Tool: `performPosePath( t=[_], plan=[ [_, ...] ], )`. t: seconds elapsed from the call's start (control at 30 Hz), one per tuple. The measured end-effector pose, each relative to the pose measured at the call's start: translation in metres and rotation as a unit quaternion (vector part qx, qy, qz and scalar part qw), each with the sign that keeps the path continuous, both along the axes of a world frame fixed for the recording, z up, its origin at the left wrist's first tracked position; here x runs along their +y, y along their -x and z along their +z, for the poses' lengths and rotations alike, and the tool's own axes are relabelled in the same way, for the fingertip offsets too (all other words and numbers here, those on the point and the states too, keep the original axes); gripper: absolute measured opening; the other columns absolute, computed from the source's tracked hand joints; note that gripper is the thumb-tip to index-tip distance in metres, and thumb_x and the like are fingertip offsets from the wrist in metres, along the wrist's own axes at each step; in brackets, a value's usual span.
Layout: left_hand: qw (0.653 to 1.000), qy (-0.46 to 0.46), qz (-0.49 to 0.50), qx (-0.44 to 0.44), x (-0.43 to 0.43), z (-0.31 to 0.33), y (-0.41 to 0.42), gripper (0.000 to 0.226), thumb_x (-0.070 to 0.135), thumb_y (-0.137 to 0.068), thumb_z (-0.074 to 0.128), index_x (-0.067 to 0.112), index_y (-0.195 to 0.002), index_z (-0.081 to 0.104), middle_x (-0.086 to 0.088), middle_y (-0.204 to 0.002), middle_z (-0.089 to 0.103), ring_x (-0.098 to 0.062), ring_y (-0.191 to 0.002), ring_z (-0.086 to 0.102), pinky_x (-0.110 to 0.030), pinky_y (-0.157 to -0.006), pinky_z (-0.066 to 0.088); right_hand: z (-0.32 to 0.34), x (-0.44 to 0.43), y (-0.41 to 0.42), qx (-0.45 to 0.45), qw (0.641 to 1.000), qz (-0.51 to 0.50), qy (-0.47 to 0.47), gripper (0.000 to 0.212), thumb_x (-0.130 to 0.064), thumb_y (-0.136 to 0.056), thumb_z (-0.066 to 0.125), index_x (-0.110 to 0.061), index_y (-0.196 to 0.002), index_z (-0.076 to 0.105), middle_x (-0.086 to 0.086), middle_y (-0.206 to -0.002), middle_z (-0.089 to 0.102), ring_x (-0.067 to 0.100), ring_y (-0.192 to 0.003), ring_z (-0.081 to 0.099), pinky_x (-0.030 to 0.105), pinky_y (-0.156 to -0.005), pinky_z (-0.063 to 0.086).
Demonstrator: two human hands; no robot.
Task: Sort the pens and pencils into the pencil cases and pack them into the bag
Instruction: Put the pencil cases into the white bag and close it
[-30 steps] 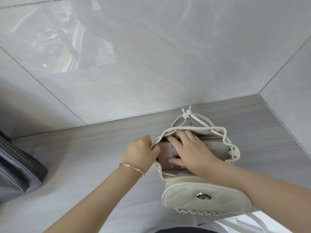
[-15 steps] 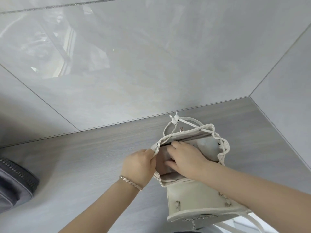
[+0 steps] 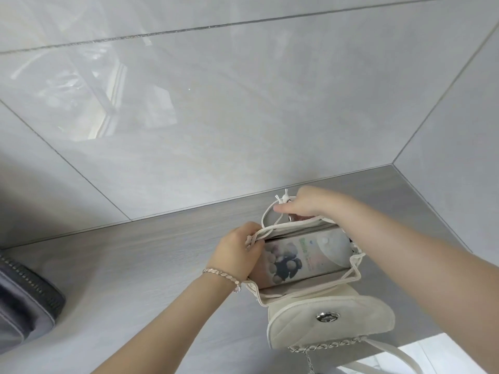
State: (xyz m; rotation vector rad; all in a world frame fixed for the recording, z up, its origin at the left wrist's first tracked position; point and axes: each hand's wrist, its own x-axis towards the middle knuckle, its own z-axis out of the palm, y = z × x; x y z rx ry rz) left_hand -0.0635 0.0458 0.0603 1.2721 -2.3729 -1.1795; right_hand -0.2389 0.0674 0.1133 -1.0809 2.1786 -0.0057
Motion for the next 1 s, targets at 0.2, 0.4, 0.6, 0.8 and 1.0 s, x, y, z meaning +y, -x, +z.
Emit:
performPosePath(
  t=[0.2, 0.4, 0.6, 0.8, 1.0],
  plan=[
    [0.999, 0.016, 0.0, 0.037, 0.006, -0.005, -0.012, 0.021, 0.017, -0.091, 0.052, 0.021, -0.108, 0.064, 0.0, -0.108, 0.067, -0.016, -0.104, 0.06, -0.027, -0.09, 0.045, -0.018, 0.006, -0.012, -0.246, 0.929, -0.163, 0.223, 0.019, -0.022, -0.091, 0.047, -0.016, -0.074, 0.053, 0.0, -0.068, 0.067, 0.011, -0.062, 0.06, 0.024, -0.062, 0.041],
    [0.987, 0.12, -0.005, 0.109, 0.018, 0.018, -0.018, 0.023, 0.018, -0.088, 0.053, 0.014, -0.107, 0.066, -0.001, -0.106, 0.067, -0.007, -0.094, 0.058, 0.003, -0.075, 0.034, 0.017, 0.027, -0.038, -0.214, 0.883, -0.169, 0.383, 0.042, -0.027, -0.092, 0.048, -0.015, -0.052, 0.041, 0.001, -0.055, 0.048, 0.008, -0.045, 0.039, 0.017, -0.046, 0.033],
    [0.898, 0.368, -0.107, 0.217, -0.001, 0.025, -0.034, 0.029, 0.005, -0.082, 0.053, 0.013, -0.109, 0.059, -0.004, -0.114, 0.066, -0.012, -0.111, 0.058, -0.02, -0.099, 0.045, 0.035, 0.039, -0.058, -0.242, 0.787, -0.114, 0.556, 0.056, -0.034, -0.08, 0.059, 0.014, -0.057, 0.039, 0.013, -0.053, 0.039, 0.014, -0.05, 0.038, 0.019, -0.048, 0.033],
    [0.885, 0.384, -0.228, 0.133, -0.01, -0.058, -0.066, 0.033, 0.018, -0.081, 0.062, 0.025, -0.112, 0.054, 0.011, -0.127, 0.054, -0.008, -0.121, 0.051, -0.037, -0.097, 0.044, -0.041, 0.057, -0.075, -0.336, 0.827, -0.109, 0.439, 0.047, -0.032, -0.074, 0.062, -0.007, -0.045, 0.035, -0.003, -0.045, 0.032, 0.009, -0.046, 0.029, 0.021, -0.048, 0.026],
    [0.894, 0.319, -0.311, 0.052, -0.016, -0.086, -0.091, 0.026, 0.027, -0.092, 0.046, 0.028, -0.117, 0.055, 0.012, -0.127, 0.059, -0.007, -0.125, 0.049, -0.029, -0.107, 0.035, -0.058, 0.072, -0.096, -0.368, 0.8, -0.156, 0.448, 0.044, -0.01, -0.064, 0.057, -0.017, -0.037, 0.024, -0.012, -0.039, 0.021, 0.007, -0.04, 0.019, 0.017, -0.044, 0.021]
  ],
)
